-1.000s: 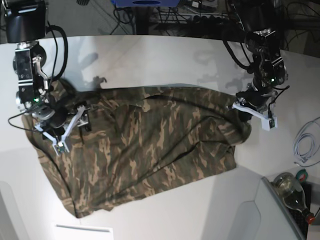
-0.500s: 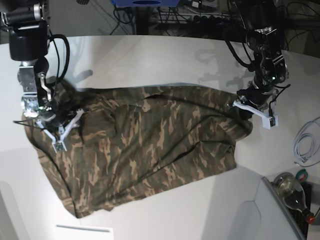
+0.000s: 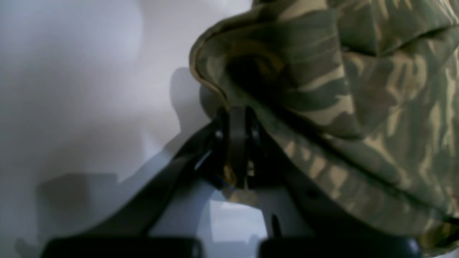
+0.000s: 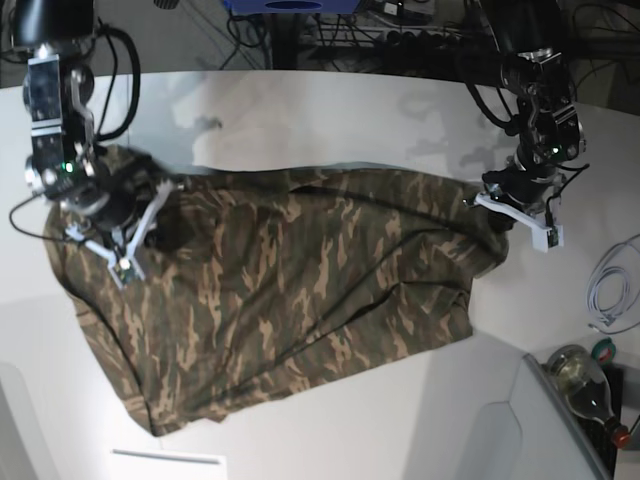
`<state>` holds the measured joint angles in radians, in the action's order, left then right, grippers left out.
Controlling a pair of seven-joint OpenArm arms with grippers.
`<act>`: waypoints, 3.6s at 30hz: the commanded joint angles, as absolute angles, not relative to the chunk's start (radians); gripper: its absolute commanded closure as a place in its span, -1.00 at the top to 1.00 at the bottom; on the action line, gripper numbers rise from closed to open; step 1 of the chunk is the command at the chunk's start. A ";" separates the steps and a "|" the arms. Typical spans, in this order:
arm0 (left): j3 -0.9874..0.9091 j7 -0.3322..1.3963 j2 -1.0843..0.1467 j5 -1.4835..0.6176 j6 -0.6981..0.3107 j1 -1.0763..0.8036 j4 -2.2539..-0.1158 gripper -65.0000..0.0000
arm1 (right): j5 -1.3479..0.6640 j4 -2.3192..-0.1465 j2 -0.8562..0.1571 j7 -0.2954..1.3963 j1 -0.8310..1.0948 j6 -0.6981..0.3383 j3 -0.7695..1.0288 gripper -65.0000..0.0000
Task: Layout the t-shirt on the table in an organized manner, then fold the t-shirt properly
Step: 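Lift the shirt edge with both grippers and drag it across the table, then regrasp the shirt corner with the right gripper and stretch it away from the left gripper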
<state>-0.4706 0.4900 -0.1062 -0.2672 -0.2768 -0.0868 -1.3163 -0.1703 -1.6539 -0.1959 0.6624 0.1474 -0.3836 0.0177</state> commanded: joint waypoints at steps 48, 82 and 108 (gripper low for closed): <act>-0.519 0.473 -0.193 -0.275 -0.280 -0.139 -1.389 -1.00 | 0.110 -0.967 -0.252 0.558 -0.038 -0.698 0.348 -0.85; -0.521 0.475 -0.163 -0.275 -0.280 -0.200 -1.442 -1.00 | 0.246 -1.481 0.033 0.727 0.012 -0.696 0.232 0.50; -0.532 0.475 -0.165 -0.275 -0.280 -0.211 -1.448 -1.00 | 0.243 -1.943 -0.047 0.871 0.427 -0.698 0.223 -0.96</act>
<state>-0.5270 0.4984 -0.1528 -0.2653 -0.2836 -0.2169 -1.4296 0.2390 -1.9251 -0.0402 0.8680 0.4255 -0.6983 0.2184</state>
